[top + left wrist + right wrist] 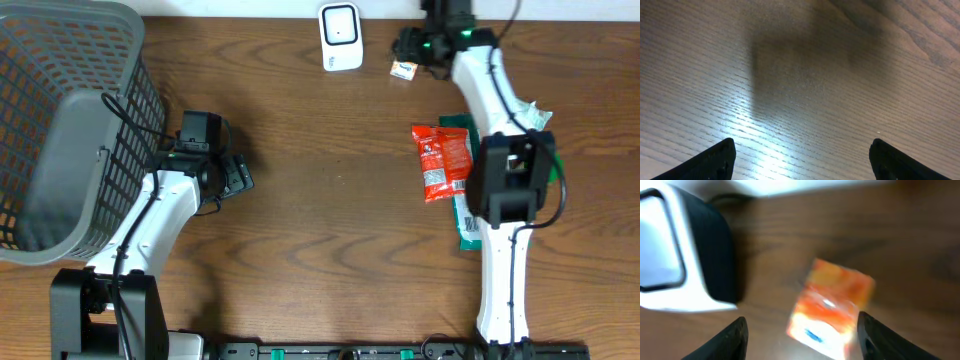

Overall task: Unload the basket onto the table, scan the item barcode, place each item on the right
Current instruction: 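Hold the Kleenex pack under the white scanner with the right gripper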

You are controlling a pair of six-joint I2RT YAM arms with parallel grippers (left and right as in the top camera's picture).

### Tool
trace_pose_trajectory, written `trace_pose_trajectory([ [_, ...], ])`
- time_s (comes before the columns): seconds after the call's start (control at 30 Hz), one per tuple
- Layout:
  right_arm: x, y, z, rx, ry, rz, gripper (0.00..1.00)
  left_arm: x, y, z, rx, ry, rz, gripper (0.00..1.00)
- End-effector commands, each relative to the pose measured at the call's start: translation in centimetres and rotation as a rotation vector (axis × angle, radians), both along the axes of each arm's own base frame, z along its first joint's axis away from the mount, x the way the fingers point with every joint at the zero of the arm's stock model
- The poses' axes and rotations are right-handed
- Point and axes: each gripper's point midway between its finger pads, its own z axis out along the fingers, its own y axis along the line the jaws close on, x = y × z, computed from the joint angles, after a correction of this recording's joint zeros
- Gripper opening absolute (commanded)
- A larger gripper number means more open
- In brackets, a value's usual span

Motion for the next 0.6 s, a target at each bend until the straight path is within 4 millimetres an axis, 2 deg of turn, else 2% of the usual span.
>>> trace_pose_trajectory([
  [0.0,1.1,1.0,-0.2,-0.201,-0.089,-0.014,0.66,-0.4,0.3,-0.6,0.015,0.021,0.0,0.86],
  [0.13,1.6,1.3,-1.8,-0.283,-0.11,-0.053,0.61,-0.4,0.3,-0.6,0.015,0.021,0.0,0.86],
  [0.17,1.7,1.3,-2.9,-0.285,-0.099,-0.052,0.6,-0.4,0.3,-0.6,0.015,0.021,0.0,0.86],
  [0.27,1.4,0.4,-4.7,-0.283,-0.057,-0.073,0.6,-0.4,0.3,-0.6,0.015,0.021,0.0,0.86],
  [0.37,1.1,-0.5,-5.3,-0.231,-0.018,-0.075,0.61,-0.4,0.3,-0.6,0.015,0.021,0.0,0.86],
  [0.43,1.2,-0.6,-5.0,-0.183,-0.016,-0.053,0.61,-0.4,0.3,-0.6,0.015,0.021,0.0,0.86],
  [0.57,0.4,-2.7,-5.9,-0.162,0.05,-0.088,0.55,-0.4,0.3,-0.6,0.015,0.021,0.0,0.86],
])
